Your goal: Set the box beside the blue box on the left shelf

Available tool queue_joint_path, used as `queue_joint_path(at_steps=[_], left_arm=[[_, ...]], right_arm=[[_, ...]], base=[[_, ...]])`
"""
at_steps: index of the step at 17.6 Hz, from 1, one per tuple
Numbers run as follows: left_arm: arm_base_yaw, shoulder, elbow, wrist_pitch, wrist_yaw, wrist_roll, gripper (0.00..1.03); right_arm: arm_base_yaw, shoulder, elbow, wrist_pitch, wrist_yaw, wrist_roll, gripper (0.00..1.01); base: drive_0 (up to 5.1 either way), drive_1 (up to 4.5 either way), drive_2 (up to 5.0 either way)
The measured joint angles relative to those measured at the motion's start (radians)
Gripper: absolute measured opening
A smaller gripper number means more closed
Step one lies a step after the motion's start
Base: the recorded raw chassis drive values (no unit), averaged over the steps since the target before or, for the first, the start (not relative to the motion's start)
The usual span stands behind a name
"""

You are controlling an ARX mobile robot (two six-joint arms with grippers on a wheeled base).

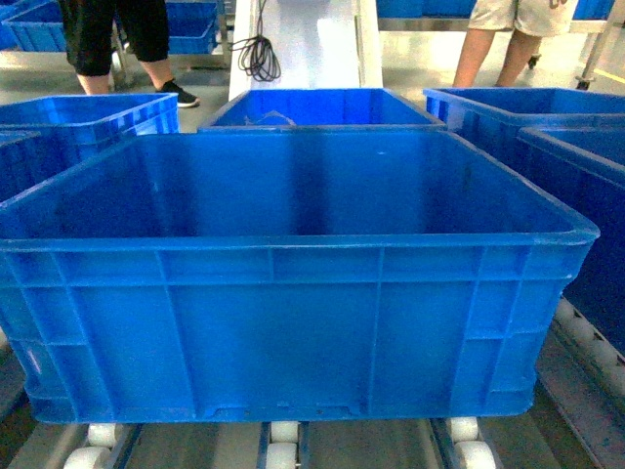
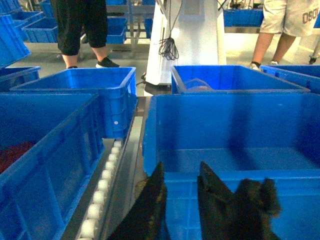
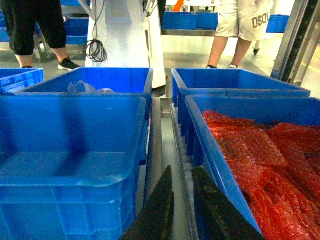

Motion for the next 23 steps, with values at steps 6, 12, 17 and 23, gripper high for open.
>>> queue_joint_path(at_steps=[6, 12, 17, 23], left_arm=[[0.234, -0.166, -0.076, -0.079, 0.227, -0.003, 0.02], [0.234, -0.349, -0.117, -0.245, 0.238, -0.006, 0.02], [0.234, -0.426, -0.116, -0.291, 0.237, -0.006, 0.02], [0.235, -0.426, -0.117, -0.294, 0.240, -0.006, 0.02]], right_arm=[[-0.179, -0.247, -0.106, -0.140, -0.180, -0.007, 0.01], [-0.313, -0.432, -0.152, -0.252, -0.317, -0.008, 0.01], [-0.313, -0.476, -0.152, -0.301, -0.318, -0.008, 0.01], [-0.313, -0.724, -0.150, -0.555, -0.316, -0.007, 0.01]], base=[[0.0, 0.00, 0.0], [0.0, 0.00, 0.0], [0.0, 0.00, 0.0], [0.0, 0.00, 0.0]])
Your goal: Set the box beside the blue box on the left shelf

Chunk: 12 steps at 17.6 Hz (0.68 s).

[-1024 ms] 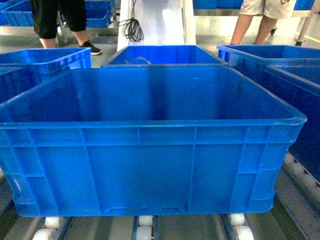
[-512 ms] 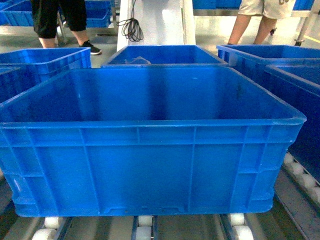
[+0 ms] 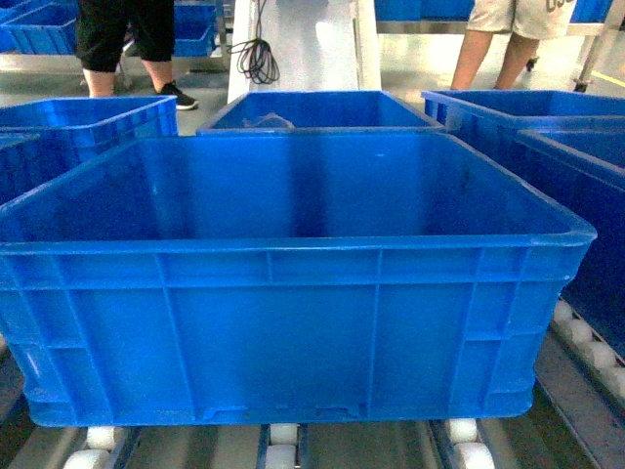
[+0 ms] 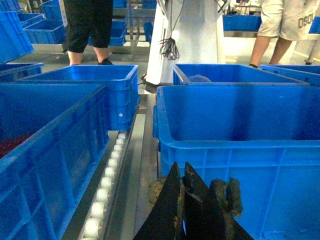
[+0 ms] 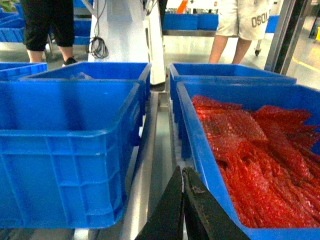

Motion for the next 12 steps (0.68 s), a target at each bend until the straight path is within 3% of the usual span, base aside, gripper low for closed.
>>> queue_joint_path(at_steps=[4, 5, 12], left_arm=[[0.000, 0.000, 0.000, -0.001, -0.001, 0.000, 0.02], [0.000, 0.000, 0.000, -0.001, -0.001, 0.000, 0.10], [0.000, 0.000, 0.000, -0.001, -0.001, 0.001, 1.00]], right_arm=[[0.000, 0.001, -0.001, -0.005, -0.001, 0.000, 0.01], [0.000, 0.001, -0.001, -0.006, -0.001, -0.002, 0.08], [0.000, 0.001, -0.001, -0.006, -0.001, -0.002, 0.99]], base=[[0.0, 0.00, 0.0], [0.0, 0.00, 0.0], [0.0, 0.00, 0.0]])
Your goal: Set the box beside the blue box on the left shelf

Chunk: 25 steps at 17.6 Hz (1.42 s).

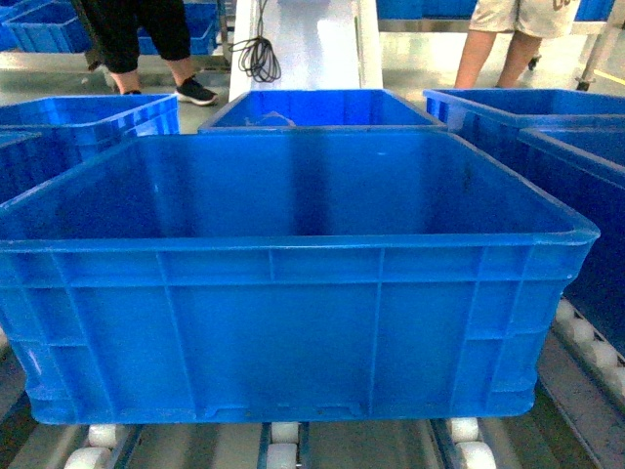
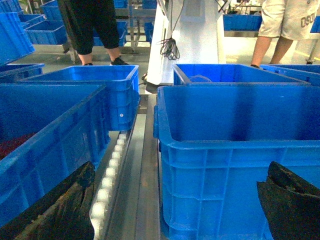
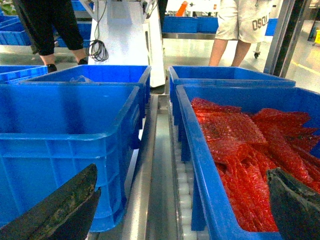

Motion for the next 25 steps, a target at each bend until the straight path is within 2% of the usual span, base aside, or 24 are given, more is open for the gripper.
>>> queue_joint_path(at_steps=[1, 25], left_arm=[[0.000, 0.000, 0.000, 0.000, 0.000, -0.001, 0.97], [0.000, 0.000, 0.000, 0.000, 0.000, -0.001, 0.98]], right_arm=[[0.000, 0.000, 0.000, 0.000, 0.000, 0.000, 0.97], [0.000, 0.000, 0.000, 0.000, 0.000, 0.000, 0.98]], base=[[0.0, 0.00, 0.0], [0.0, 0.00, 0.0]])
